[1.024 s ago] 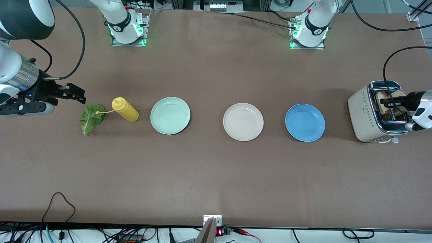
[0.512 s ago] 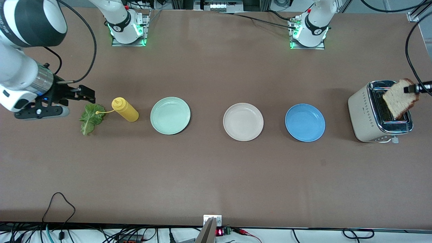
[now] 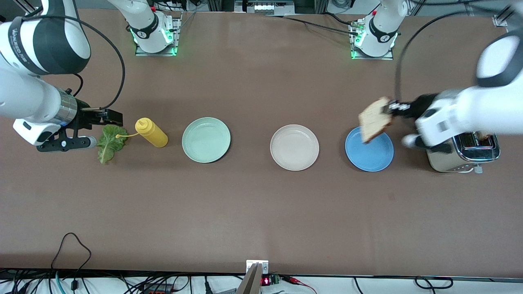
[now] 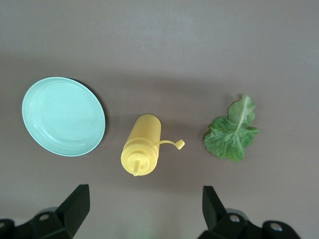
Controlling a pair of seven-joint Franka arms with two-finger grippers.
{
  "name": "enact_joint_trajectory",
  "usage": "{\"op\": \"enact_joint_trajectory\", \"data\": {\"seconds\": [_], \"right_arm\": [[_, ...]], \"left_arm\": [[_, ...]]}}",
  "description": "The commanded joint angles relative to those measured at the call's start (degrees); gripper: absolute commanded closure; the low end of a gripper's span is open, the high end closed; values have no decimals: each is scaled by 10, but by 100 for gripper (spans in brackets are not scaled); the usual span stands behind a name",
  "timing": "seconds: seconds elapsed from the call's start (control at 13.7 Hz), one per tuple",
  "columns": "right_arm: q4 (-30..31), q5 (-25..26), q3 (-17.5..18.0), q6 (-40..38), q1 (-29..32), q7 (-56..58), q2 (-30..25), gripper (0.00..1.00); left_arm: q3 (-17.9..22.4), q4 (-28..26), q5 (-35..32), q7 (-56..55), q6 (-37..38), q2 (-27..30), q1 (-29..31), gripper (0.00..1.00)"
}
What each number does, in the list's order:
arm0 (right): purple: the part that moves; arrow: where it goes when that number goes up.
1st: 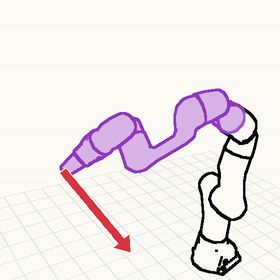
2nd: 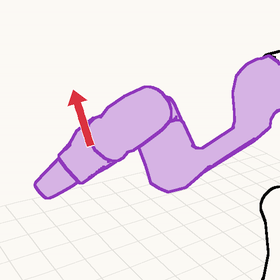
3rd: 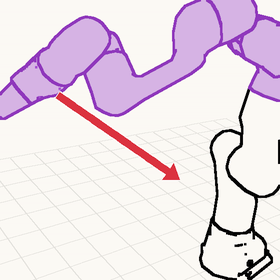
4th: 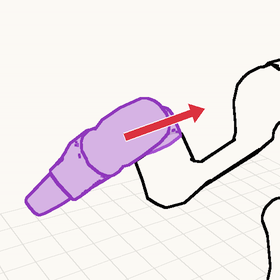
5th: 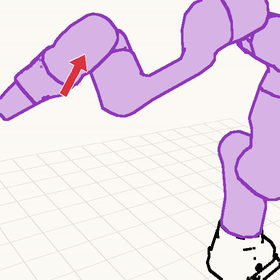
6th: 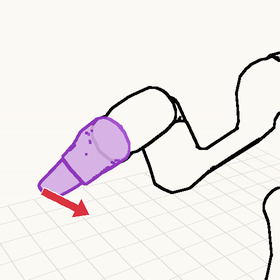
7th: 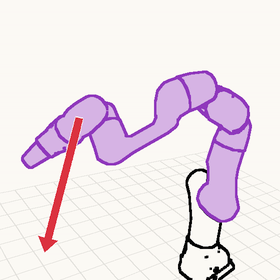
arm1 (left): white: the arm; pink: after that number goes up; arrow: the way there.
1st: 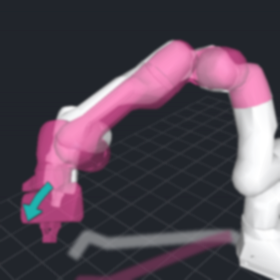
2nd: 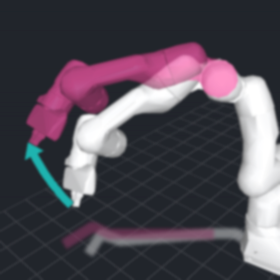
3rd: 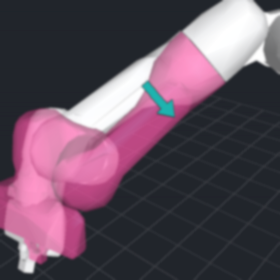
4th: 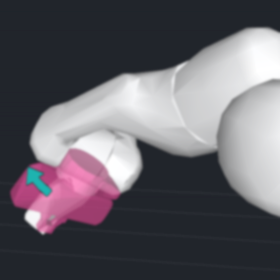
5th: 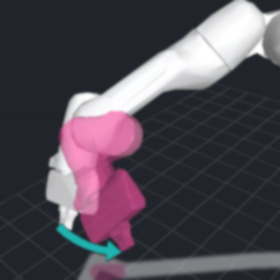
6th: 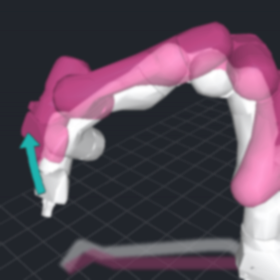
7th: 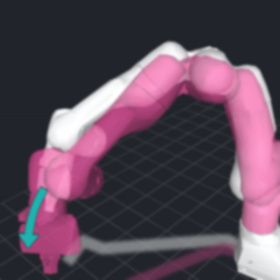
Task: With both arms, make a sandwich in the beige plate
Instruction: 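Grasp the bread slice and lift it out of the toaster, then carry the bread to the beige plate while the right gripper reaches the bottle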
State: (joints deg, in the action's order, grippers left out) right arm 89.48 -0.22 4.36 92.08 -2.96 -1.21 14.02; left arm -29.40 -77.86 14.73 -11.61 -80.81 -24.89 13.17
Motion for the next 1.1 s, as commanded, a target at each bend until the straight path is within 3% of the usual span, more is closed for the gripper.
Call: {"op": "enact_joint_trajectory", "data": {"seconds": [0.0, 0.22, 0.51, 0.66, 0.88, 1.02], "right_arm": [[-2, -7, 1, -9, 3, 0, 5, 0], [11, -7, 2, -25, 3, 24, 3, 0], [115, -16, -2, -3, 27, 184, -71, 0], [184, -71, -3, 28, 73, 321, -117, 0], [236, -112, -4, 63, 139, 491, -131, 0], [282, -181, -4, 91, 200, 641, -128, 0]], "left_arm": [[-2, -5, 20, -40, -77, -77, -56, 100], [-2, -21, 73, -40, -158, -140, -92, 100], [-2, -41, 79, -35, -246, -179, -119, 100], [-3, -44, 80, -35, -267, -192, -125, 100], [-2, -46, 95, -32, -282, -210, -131, 100], [-2, -48, 95, -29, -280, -215, -131, 100]]}}
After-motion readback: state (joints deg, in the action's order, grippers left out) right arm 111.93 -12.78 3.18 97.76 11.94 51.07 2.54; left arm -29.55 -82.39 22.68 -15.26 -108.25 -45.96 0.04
